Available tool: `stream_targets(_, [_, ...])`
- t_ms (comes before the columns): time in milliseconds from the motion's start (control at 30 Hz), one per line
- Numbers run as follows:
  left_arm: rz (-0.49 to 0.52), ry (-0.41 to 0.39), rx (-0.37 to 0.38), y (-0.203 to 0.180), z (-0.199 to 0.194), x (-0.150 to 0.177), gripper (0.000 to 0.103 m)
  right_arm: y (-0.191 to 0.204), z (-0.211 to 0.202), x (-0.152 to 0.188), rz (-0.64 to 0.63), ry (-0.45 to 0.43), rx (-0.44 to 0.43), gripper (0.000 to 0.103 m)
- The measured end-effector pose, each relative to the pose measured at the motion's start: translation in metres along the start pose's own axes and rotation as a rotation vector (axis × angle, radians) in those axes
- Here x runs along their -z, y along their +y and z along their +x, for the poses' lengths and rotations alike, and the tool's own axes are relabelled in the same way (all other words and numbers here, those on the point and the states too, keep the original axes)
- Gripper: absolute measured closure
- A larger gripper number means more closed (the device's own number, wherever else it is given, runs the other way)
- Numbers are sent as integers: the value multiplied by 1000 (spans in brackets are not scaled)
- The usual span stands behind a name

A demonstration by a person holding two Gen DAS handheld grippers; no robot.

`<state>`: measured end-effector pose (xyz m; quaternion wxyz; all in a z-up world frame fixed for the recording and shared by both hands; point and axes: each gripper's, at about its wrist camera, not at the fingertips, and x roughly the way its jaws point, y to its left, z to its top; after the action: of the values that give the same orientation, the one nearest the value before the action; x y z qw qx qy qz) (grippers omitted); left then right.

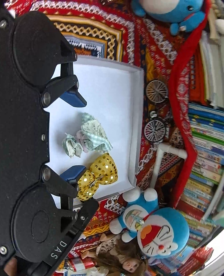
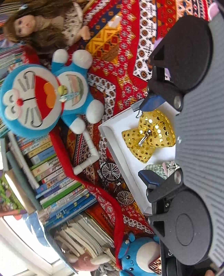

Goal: Organize soft objects
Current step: 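Withdraw both open grippers from the tray toward the remaining items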

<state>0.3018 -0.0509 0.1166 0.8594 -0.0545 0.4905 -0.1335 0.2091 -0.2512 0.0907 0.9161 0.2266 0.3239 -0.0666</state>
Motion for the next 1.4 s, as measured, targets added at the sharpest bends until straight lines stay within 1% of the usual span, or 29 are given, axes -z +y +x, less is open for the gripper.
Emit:
stream_targets(200, [27,-66,16,5,-30,13,27,9,-23,2,-92,-54,-14,14])
stream_targets(367, [48,-120,29,13,-54,30,24,16,-40,11,-180,-99,-37,12])
stream_targets(433, [47,-139,47,18,-63,39,22,17,-47,15,-206,-113,-56,10])
stream_targets(533, [47,-164,67,25,-75,52,20,18,-55,22,-238,-133,-84,4])
stream_targets(667, [59,-202,61,31,-87,67,20,20,-66,31,-282,-170,-129,0])
stream_targets(800, [70,-247,72,34,-99,83,18,22,-81,42,-330,-211,-188,0])
stream_targets(933, [88,-283,70,36,-108,100,17,24,-92,52,-372,-238,-224,0])
stream_targets(1033, [107,-307,64,37,-113,114,16,25,-99,61,-414,-256,-238,0])
stream_targets(1200, [95,-342,78,44,-120,134,14,22,-106,75,-454,-276,-258,0])
stream_targets(1400, [89,-380,65,52,-122,158,13,19,-113,93,-521,-307,-264,0])
